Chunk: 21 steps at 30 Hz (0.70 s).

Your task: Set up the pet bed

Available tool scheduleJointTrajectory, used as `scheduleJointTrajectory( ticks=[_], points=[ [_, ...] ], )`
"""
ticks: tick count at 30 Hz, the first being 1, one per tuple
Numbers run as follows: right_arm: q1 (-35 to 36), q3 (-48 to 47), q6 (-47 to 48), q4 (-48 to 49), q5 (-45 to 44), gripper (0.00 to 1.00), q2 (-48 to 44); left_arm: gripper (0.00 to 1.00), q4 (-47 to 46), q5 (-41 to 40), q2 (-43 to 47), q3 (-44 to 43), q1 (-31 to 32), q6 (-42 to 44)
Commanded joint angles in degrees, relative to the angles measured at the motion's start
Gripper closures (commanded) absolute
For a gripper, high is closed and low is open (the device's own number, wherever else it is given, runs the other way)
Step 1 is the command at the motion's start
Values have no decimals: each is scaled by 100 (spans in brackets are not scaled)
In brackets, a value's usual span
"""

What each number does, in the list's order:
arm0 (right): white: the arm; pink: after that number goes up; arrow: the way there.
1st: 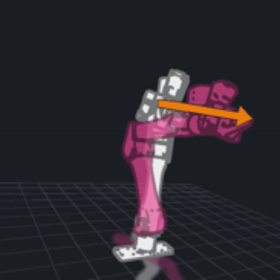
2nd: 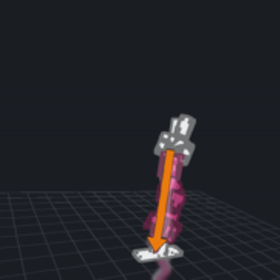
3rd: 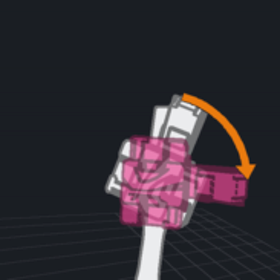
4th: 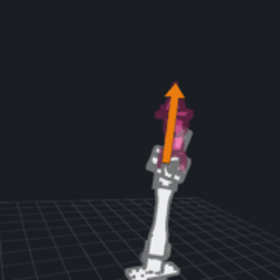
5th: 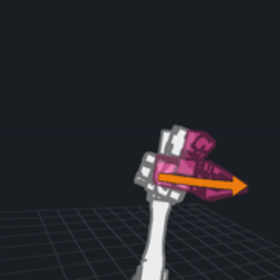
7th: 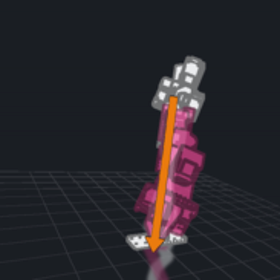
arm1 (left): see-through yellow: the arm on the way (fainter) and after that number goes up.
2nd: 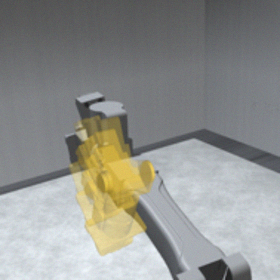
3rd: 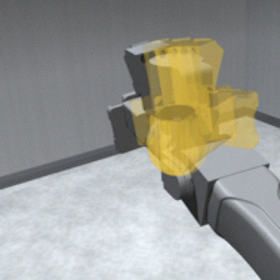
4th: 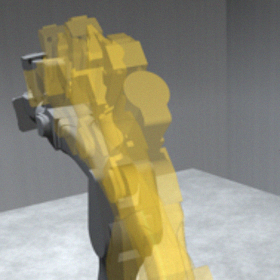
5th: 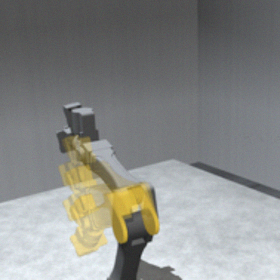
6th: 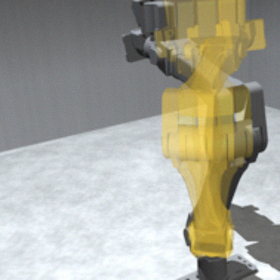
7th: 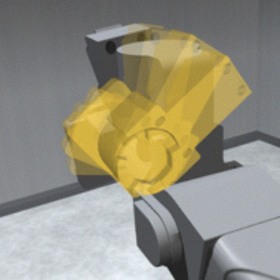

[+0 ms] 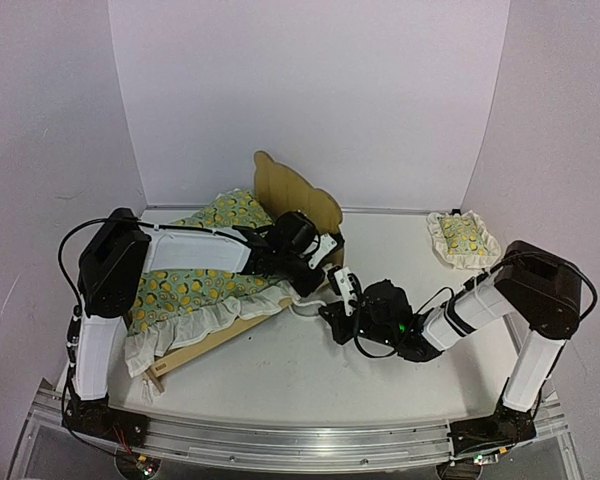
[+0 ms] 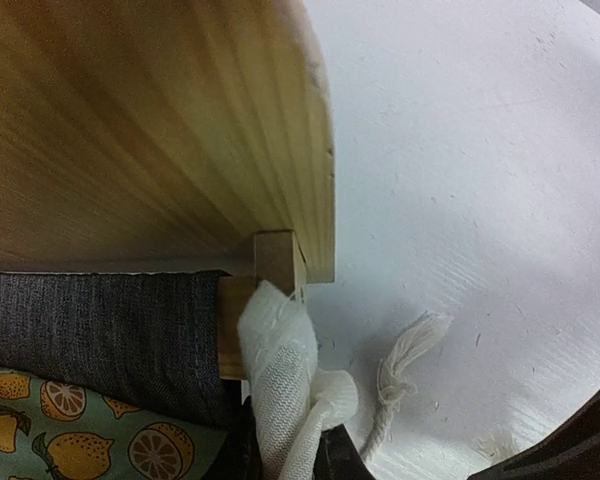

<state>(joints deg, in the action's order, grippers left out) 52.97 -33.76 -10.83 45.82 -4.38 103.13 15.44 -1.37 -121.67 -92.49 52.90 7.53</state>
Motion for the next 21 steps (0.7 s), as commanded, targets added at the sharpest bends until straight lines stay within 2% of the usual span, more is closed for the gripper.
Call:
scheduleJointTrajectory(
  ticks=[1,4,6,10,13,15,17,19,21],
  points=[
    [-102,-454,-298,-512,504,100,-352,87,-741,-471,113,-725,-194,-114],
    [-228,-810,-442,-1143,838,100,-369,55,-305,-475,142,-954,-227,-325],
    [-314,-915,-586,-1293,1092,100,-416,39,-83,-413,309,-951,-228,-487],
    [-434,-1051,-905,-1503,1738,100,-453,23,648,-395,765,-1012,-232,-963],
    [-490,-1109,-1238,-1571,2172,100,-468,2,828,-215,1362,-590,-246,-1504],
    [-550,-1132,-1528,-1585,2459,100,-505,1,490,436,1981,202,-222,-1865],
    [-620,-1160,-1791,-1604,2765,100,-558,1,-470,866,2756,1331,-62,-2146],
    [-705,-1196,-2059,-1665,3017,100,-603,1,-1542,438,3291,2476,330,-2175],
    [-806,-1253,-2285,-1714,3297,100,-606,4,-3146,195,3911,3797,638,-2056]
  ],
)
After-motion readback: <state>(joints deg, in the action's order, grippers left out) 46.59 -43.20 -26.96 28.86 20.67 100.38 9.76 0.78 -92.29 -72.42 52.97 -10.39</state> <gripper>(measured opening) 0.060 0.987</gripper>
